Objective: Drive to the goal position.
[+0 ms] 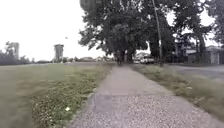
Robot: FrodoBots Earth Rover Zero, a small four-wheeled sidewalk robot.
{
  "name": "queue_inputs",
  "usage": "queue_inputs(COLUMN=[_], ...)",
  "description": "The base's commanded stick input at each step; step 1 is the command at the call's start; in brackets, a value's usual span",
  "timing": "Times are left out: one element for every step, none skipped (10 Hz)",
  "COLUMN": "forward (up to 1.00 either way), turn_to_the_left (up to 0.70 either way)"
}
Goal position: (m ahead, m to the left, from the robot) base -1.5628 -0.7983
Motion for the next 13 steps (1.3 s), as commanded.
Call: queue_inputs(forward=[0.70,0.70,0.70,0.70,0.70,0.70,0.70,0.70,0.70,0.70,0.70,0.70,0.70], turn_to_the_left=[0.00,0.00,0.00,0.00,0.00,0.00,0.00,0.00,0.00,0.00,0.00,0.00,0.00])
